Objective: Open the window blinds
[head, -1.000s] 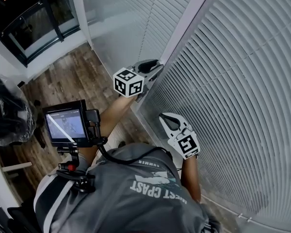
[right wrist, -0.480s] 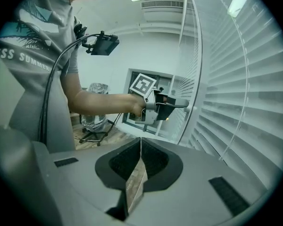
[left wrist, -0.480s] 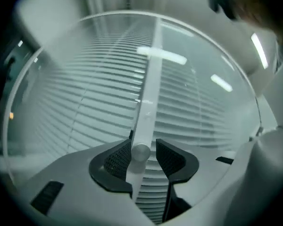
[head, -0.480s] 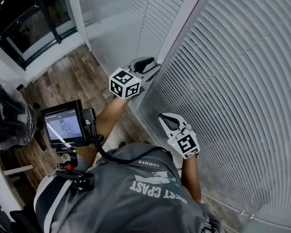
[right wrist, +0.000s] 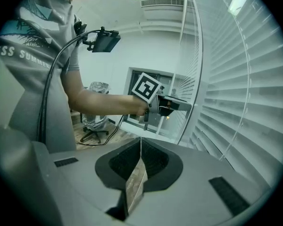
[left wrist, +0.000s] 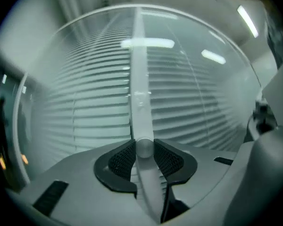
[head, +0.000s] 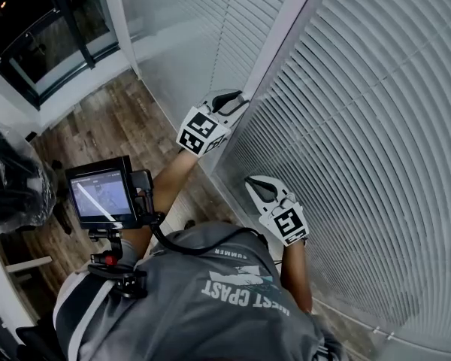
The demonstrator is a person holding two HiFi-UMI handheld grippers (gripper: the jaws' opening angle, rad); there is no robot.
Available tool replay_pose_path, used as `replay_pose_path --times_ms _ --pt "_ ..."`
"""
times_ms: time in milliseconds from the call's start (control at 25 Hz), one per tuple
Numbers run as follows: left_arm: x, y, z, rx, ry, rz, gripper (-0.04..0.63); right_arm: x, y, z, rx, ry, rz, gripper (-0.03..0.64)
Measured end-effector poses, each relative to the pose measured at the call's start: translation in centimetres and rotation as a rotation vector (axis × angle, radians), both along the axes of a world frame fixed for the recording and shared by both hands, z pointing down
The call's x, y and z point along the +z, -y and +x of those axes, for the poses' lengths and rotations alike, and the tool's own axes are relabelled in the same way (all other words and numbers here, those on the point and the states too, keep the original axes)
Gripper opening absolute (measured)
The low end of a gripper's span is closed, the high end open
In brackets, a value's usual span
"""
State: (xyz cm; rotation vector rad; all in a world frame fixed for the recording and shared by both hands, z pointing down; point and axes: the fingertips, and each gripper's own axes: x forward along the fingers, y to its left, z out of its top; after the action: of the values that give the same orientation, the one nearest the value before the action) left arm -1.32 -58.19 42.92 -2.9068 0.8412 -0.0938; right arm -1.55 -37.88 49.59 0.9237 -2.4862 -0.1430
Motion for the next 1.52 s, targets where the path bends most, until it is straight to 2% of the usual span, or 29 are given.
replay_pose_path --times_ms 80,120,160,200,240,320,360,400,480,520,560,680,720,760,840,880,920,1040,1080,1120,1160,1240,1280,1320,1360,1400,1520 --pt "0.1 0.0 0.2 -0.095 0.351 0.339 0.124 0.0 0.3 -0.2 -0.001 -0.002 -0.007 0.005" --pt "0.3 0.0 0.3 -0.129 0.492 0.478 0.124 0.0 0.6 -0.3 -0.003 -0.003 -0.009 0.005" --pt "0.4 0.0 0.4 -0.145 0.580 0.571 0.124 0.1 0.7 -0.4 -0.006 -0.006 -0.010 0.005" --pt "0.5 -0.1 0.5 -0.149 0.619 0.623 0.126 0.1 0.8 -0.6 -0.009 -0.008 -0.010 0.005" --pt "0.6 -0.1 0.5 -0.147 0.626 0.642 0.126 0.2 0.8 -0.7 -0.012 -0.006 -0.010 0.005" --pt "0.6 -0.1 0.5 -0.130 0.575 0.593 0.126 0.1 0.9 -0.7 -0.015 -0.002 -0.011 0.005" --pt "0.6 -0.1 0.5 -0.109 0.505 0.514 0.126 0.1 0.9 -0.7 -0.015 -0.002 -0.012 0.005" --pt "0.5 -0.2 0.4 -0.073 0.386 0.389 0.126 0.2 0.9 -0.6 -0.014 -0.004 -0.014 0.005" --pt "-0.2 -0.2 -0.3 0.020 0.036 0.055 0.155 0.5 0.9 -0.4 -0.010 -0.009 -0.018 0.005" --pt "-0.4 -0.2 -0.7 0.055 -0.111 -0.083 0.158 0.7 0.8 -0.2 -0.007 -0.007 -0.021 0.006" --pt "-0.5 -0.2 -0.8 0.071 -0.191 -0.166 0.158 0.8 0.7 0.0 -0.004 -0.005 -0.023 0.005" --pt "0.0 -0.2 -0.4 0.081 -0.241 -0.239 0.156 1.2 0.4 0.2 0.000 -0.009 -0.030 0.005" --pt "0.0 -0.1 -0.3 0.090 -0.264 -0.263 0.129 1.3 0.5 0.1 -0.001 -0.013 -0.033 0.005" --pt "-0.1 -0.1 -0.4 0.099 -0.284 -0.279 0.129 1.3 0.5 -0.1 -0.004 -0.018 -0.036 0.005" --pt "-0.2 0.0 -0.6 0.096 -0.271 -0.256 0.127 1.3 0.8 -0.5 -0.013 -0.026 -0.040 0.005" --pt "-0.2 0.0 -0.6 0.079 -0.215 -0.198 0.126 1.4 0.9 -0.6 -0.015 -0.027 -0.040 0.006" --pt "-0.1 -0.1 -0.5 0.047 -0.115 -0.100 0.126 1.4 1.0 -0.6 -0.017 -0.025 -0.039 0.005" --pt "0.3 -0.7 0.2 -0.087 0.341 0.343 0.124 1.5 1.1 -0.6 -0.019 -0.024 -0.043 0.005" --pt "0.4 -1.0 0.5 -0.116 0.470 0.479 0.124 1.6 1.1 -0.7 -0.021 -0.025 -0.045 0.005" --pt "0.5 -1.2 0.7 -0.129 0.557 0.581 0.124 1.6 1.1 -0.7 -0.024 -0.025 -0.047 0.005" --pt "0.5 -1.3 0.8 -0.127 0.604 0.648 0.124 1.7 1.1 -0.8 -0.027 -0.025 -0.050 0.005" --pt "0.6 -1.4 0.8 -0.101 0.624 0.693 0.124 1.9 1.1 -1.0 -0.033 -0.025 -0.054 0.005" --pt "0.7 -1.4 0.9 -0.085 0.612 0.676 0.124 1.9 1.1 -1.0 -0.034 -0.024 -0.056 0.006" --pt "0.8 -1.4 0.8 -0.069 0.578 0.626 0.126 2.0 1.1 -1.1 -0.035 -0.024 -0.058 0.006" --pt "0.9 -1.5 0.8 -0.047 0.508 0.539 0.126 2.1 1.1 -1.1 -0.037 -0.023 -0.059 0.005" --pt "0.8 -1.6 0.6 -0.017 0.393 0.417 0.132 2.1 1.1 -1.1 -0.038 -0.021 -0.060 0.005" --pt "-0.5 -1.8 -0.1 0.115 -0.107 -0.035 0.157 2.3 1.0 -0.9 -0.039 -0.026 -0.066 0.005"
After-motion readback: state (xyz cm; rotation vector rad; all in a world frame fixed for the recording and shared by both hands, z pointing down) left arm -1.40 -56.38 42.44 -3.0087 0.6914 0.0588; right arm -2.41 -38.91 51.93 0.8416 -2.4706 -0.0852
